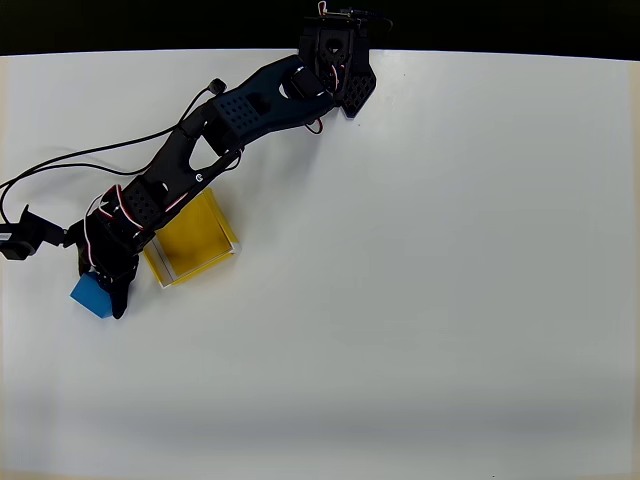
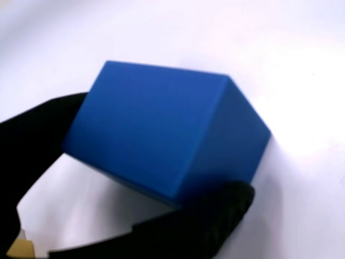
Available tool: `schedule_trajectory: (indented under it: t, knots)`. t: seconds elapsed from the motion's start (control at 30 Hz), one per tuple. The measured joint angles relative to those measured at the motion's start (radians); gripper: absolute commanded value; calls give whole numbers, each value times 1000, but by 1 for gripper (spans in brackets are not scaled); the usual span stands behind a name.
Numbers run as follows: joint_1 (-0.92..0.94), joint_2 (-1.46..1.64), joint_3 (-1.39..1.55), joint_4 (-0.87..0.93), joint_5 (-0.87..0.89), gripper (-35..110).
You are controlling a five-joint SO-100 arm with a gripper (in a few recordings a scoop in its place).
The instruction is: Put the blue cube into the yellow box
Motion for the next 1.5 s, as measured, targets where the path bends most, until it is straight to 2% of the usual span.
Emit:
schedule_trajectory:
  t: [0.5,1.5]
  knots:
    - [0,0,0,-35,-40,36]
    - [2,43,67,-72,-130,33]
